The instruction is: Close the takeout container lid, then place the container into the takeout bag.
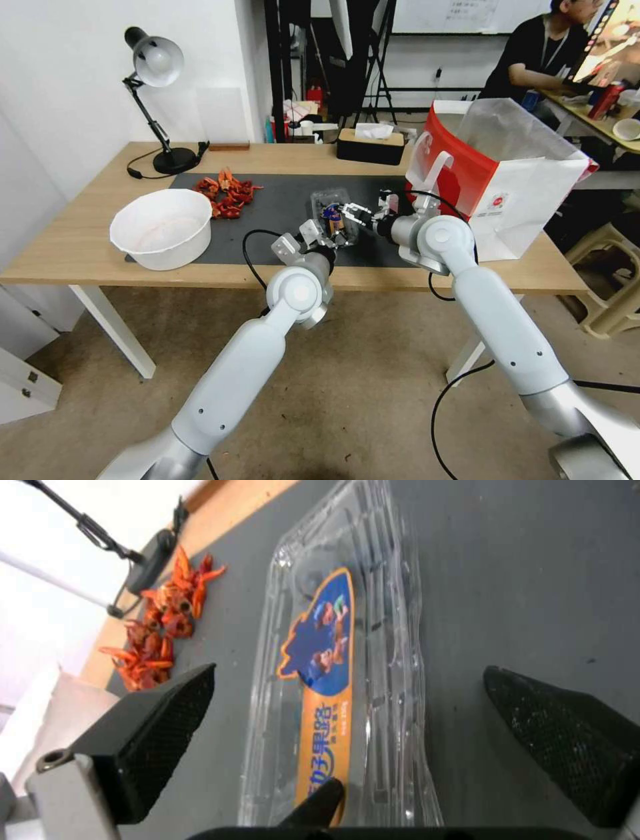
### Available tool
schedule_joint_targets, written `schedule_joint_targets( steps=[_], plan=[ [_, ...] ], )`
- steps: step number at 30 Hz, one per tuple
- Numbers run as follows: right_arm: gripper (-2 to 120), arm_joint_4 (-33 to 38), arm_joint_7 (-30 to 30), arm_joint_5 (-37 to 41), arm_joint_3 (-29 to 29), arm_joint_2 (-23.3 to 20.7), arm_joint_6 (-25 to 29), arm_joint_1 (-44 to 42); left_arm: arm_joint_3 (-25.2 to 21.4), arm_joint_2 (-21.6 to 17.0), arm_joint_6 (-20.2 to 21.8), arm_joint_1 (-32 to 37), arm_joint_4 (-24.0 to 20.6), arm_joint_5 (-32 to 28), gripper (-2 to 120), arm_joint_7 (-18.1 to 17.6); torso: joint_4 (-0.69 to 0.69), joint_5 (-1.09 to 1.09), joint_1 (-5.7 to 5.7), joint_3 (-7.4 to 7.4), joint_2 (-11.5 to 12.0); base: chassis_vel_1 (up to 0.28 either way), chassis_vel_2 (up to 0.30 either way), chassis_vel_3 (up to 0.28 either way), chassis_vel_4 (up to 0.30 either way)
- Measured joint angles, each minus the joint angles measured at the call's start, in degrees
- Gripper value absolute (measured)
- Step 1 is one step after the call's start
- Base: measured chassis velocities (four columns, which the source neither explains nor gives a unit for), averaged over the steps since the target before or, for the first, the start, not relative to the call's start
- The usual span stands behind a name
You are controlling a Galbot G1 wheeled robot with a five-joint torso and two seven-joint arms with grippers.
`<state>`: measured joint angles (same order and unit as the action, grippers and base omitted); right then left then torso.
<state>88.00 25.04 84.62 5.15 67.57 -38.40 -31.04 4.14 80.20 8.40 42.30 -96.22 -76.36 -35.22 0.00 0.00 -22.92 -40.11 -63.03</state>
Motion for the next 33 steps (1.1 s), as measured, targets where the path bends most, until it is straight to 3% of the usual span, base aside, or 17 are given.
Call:
schedule_joint_targets(
  steps=[3,9,11,14,17,24,25,29,31,33],
  plan=[
    [100,-0.6,0.3,0.1,-0.3,0.1,-0.6,0.4,0.0,-0.1,0.0,0.0,0.0,0.0,0,0.1,0.0,0.0,0.0,0.0,0.0,0.0,0.0,0.0,0.0],
    [88,-2.0,2.2,2.0,-0.5,0.9,-3.0,1.6,0.1,-0.2,-0.2,0.1,0.0,0.0,0,0.3,0.01,0.0,0.0,0.0,0.0,0.0,0.0,0.0,0.0],
    [75,-2.4,2.3,2.2,-0.5,1.2,-3.5,1.6,0.1,-0.3,-0.3,0.1,0.0,0.0,0,0.4,0.0,0.01,0.0,0.0,0.0,0.0,0.0,0.0,0.0],
    [69,-2.5,2.3,2.2,-0.4,1.2,-3.6,1.6,0.1,-0.3,-0.3,0.1,0.0,0.0,0,0.4,0.0,0.0,0.0,0.0,0.0,0.0,0.0,0.0,0.0],
    [53,-2.5,2.3,2.2,-0.3,1.2,-3.6,1.3,0.1,-0.4,-0.4,0.1,0.0,0.0,0,0.5,0.0,0.0,0.0,0.0,0.0,0.0,0.0,0.0,0.0],
    [32,-2.5,2.5,2.3,0.0,1.2,-3.6,0.8,-0.2,-0.7,-0.6,0.3,-0.5,0.0,0,0.6,0.0,0.0,0.0,0.0,0.0,0.0,0.0,0.0,0.0],
    [24,-2.4,2.5,2.3,0.1,1.3,-3.4,0.8,-0.4,-0.9,-0.7,0.5,-0.8,0.0,0,0.7,0.0,0.0,0.0,0.0,0.0,0.0,0.0,0.0,0.0],
    [17,-2.4,2.6,2.4,0.2,1.5,-3.1,0.8,-0.7,-1.2,-0.8,0.8,-1.5,0.0,0,0.8,0.0,0.0,0.0,0.0,0.0,0.0,0.0,0.0,0.0],
    [2,-2.3,2.6,2.7,0.5,1.6,-2.5,0.8,-1.5,-3.1,-0.9,2.7,-4.6,1.0,0,1.2,-0.01,0.0,0.0,0.0,0.0,0.0,0.0,0.0,0.0],
    [0,-2.1,2.5,2.9,0.6,1.6,-2.4,0.7,-2.2,-4.1,-0.9,4.0,-6.3,2.1,0,1.9,0.0,-0.01,0.0,0.0,0.0,0.0,0.0,0.0,0.0]
  ],
)
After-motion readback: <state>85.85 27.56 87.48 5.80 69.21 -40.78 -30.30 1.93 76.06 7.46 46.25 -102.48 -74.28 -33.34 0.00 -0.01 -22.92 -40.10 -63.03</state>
